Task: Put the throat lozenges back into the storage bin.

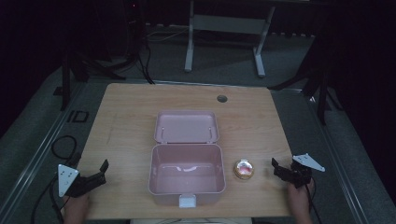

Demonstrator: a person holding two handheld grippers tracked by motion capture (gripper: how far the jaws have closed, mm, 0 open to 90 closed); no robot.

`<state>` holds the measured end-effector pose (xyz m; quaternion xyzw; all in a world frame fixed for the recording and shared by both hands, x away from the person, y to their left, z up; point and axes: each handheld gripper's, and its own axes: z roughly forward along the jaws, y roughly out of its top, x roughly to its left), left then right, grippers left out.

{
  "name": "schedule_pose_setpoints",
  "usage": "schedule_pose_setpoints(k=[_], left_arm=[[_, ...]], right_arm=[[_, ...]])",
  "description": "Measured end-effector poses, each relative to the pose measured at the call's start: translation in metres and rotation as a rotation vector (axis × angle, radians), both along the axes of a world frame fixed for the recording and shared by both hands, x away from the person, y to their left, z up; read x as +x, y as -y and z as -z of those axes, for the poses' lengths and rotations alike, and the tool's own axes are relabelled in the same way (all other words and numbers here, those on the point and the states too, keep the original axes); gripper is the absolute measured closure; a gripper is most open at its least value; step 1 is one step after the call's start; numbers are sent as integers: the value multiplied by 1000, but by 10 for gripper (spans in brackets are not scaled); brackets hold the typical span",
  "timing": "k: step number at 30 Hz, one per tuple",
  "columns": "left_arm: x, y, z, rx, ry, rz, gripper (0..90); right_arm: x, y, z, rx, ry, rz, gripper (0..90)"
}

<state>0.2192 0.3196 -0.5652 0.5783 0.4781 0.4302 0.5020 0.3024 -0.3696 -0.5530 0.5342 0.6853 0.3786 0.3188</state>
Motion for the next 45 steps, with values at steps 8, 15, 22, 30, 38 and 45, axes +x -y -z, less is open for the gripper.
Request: schedule_pose_setpoints(k=[8,15,22,30,38,45], left_arm=[[0,0,0,-1,0,1,4],[0,-1,0,-6,-1,3,3],[0,-1,0,-14,-2,5,4],[0,-2,0,-17,-3,4,3],[0,-2,0,-20,-7,6,4],[0,-2,0,-20,-7,8,4]], right_arm=[[3,-3,1,-37,-39,-7,109],[6,-1,1,-3,-84,-14,126],[13,-4,1,-40,-190,-68,127],[17,-3,-8,-99,-386,-188,123],[18,5,-31,-191,-538,-288,120],[18,-3,-41,-349,-723,-447,115]])
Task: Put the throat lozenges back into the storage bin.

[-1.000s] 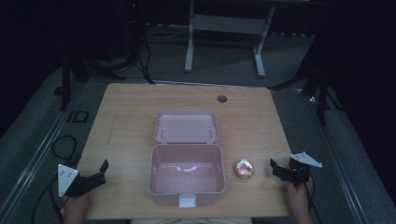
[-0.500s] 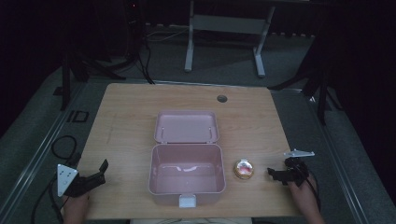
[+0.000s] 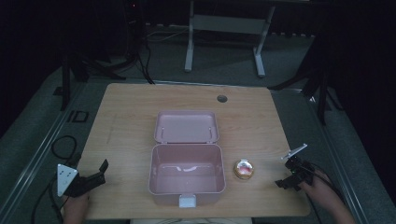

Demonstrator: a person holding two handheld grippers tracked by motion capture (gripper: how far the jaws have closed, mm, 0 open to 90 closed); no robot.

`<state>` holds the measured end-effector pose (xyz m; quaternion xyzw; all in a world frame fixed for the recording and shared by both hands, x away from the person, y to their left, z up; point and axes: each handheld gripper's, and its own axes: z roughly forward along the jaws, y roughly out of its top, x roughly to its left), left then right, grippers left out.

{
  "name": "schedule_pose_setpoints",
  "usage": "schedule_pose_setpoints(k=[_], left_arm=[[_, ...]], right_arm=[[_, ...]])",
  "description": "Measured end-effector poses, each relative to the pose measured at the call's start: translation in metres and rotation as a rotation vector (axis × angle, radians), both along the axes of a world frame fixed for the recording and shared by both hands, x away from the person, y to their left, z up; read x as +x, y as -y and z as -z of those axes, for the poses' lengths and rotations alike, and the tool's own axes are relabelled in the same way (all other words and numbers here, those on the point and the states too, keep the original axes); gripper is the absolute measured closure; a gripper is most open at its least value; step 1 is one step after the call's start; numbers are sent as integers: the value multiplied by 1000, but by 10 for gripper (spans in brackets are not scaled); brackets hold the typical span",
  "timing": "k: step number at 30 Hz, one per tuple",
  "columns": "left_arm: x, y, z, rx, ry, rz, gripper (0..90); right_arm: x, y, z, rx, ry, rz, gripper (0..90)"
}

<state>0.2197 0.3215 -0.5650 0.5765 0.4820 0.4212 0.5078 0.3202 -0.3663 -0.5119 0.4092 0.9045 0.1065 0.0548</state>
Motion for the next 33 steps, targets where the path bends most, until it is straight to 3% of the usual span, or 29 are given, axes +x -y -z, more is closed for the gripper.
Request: schedule_pose_setpoints(k=[2,3,4,5,7,11,14,18,25,33], left_arm=[[0,0,0,0,-1,1,3],[0,0,0,0,-1,1,3],[0,0,0,1,-1,2,3],[0,0,0,1,-2,3,3],[0,0,0,0,-3,6,3],[0,0,0,-2,-6,8,3],[0,1,0,1,-5,4,3],[0,1,0,1,-6,5,3],[0,0,0,-1,-6,6,3],[0,0,0,-3,-6,9,4]], right_arm=[[0,-3,-1,-28,-44,-64,115],[0,-3,-1,-28,-44,-64,115],[-2,-5,-1,-46,-59,-108,116],[-3,-9,-2,-61,-116,-179,116],[-4,-13,-1,-87,-137,-212,130],[-3,-22,1,-119,-231,-262,132],[1,-29,2,-142,-267,-290,131],[4,-36,0,-142,-278,-299,131],[8,-61,-5,-161,-262,-404,136],[21,-88,-9,-177,-242,-465,147]])
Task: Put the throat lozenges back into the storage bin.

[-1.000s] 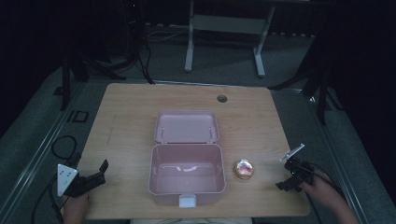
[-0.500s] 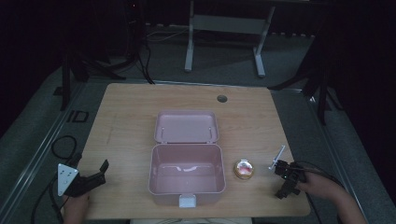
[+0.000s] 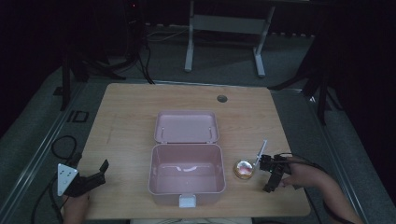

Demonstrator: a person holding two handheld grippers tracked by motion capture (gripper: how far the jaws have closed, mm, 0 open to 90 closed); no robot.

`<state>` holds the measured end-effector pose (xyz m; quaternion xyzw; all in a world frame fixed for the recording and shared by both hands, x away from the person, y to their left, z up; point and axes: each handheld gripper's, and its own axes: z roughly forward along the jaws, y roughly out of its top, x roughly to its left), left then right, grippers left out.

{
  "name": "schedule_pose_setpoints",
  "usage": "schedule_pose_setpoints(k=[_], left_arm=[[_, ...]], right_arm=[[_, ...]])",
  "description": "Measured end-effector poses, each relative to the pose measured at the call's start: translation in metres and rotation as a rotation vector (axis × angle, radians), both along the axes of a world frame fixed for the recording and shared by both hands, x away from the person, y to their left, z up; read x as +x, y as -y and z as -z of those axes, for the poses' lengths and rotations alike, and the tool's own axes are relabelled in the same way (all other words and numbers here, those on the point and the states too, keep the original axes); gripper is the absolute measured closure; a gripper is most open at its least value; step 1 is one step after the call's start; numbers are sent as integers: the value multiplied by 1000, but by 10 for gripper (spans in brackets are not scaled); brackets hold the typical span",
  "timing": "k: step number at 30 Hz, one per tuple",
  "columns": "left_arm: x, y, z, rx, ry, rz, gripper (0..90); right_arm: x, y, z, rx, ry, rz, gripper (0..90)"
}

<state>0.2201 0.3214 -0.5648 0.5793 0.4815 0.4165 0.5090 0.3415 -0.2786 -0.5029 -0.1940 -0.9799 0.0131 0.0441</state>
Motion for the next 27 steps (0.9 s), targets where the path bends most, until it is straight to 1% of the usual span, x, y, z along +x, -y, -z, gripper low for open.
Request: schedule_pose_setpoints(k=[1,4,7,11,16,19,24,26,27], left_arm=[[0,0,0,0,0,2,4],[0,0,0,-1,-1,4,3],[0,-1,0,-3,1,5,3],[0,-1,0,-4,1,6,4],[0,-1,0,-5,1,7,4],[0,-1,0,-6,2,8,3],[0,-1,0,-7,2,9,3],[0,-1,0,-8,2,10,3],[0,-1,0,-8,2,10,4]], right_arm=[[2,-3,0,4,-4,-7,147],[7,-14,1,-1,4,-29,148],[13,-23,2,-1,5,-48,168],[18,-33,3,-5,6,-63,168],[24,-44,4,-5,2,-86,171],[27,-51,5,-9,8,-99,190],[31,-58,7,-18,6,-115,190],[32,-61,8,-24,16,-126,190],[32,-63,8,-24,12,-127,190]])
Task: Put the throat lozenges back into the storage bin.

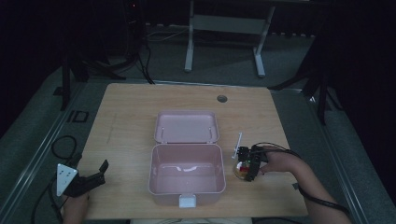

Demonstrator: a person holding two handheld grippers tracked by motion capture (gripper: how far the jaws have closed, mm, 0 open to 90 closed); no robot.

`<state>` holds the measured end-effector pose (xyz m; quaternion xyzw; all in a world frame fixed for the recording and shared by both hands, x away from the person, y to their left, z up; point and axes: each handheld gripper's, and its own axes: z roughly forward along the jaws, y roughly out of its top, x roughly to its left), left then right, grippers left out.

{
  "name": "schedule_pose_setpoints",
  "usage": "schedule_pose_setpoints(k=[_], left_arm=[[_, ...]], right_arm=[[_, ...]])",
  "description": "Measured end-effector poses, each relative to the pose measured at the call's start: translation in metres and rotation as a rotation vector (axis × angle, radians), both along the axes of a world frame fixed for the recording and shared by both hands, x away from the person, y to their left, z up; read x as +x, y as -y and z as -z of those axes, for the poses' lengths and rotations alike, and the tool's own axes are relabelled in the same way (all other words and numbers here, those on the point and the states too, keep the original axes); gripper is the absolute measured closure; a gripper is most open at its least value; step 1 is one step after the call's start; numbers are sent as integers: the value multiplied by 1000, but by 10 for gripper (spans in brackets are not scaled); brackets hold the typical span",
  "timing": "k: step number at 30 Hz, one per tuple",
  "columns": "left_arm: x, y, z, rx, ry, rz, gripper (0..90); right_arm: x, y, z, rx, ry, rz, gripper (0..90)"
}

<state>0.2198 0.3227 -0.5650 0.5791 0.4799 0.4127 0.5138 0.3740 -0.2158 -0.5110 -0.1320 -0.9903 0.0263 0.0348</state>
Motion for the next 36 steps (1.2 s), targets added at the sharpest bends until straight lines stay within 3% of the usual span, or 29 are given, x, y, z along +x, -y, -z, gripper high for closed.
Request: schedule_pose_setpoints(k=[17,31,36], left_arm=[[0,0,0,-5,0,1,3],[0,0,0,-4,-3,0,3],[0,0,0,-4,-2,-1,3]], right_arm=[[5,-16,-1,-41,0,-35,202],[-5,-15,-40,-71,-28,-48,204],[-9,-14,-60,-72,-9,-56,204]])
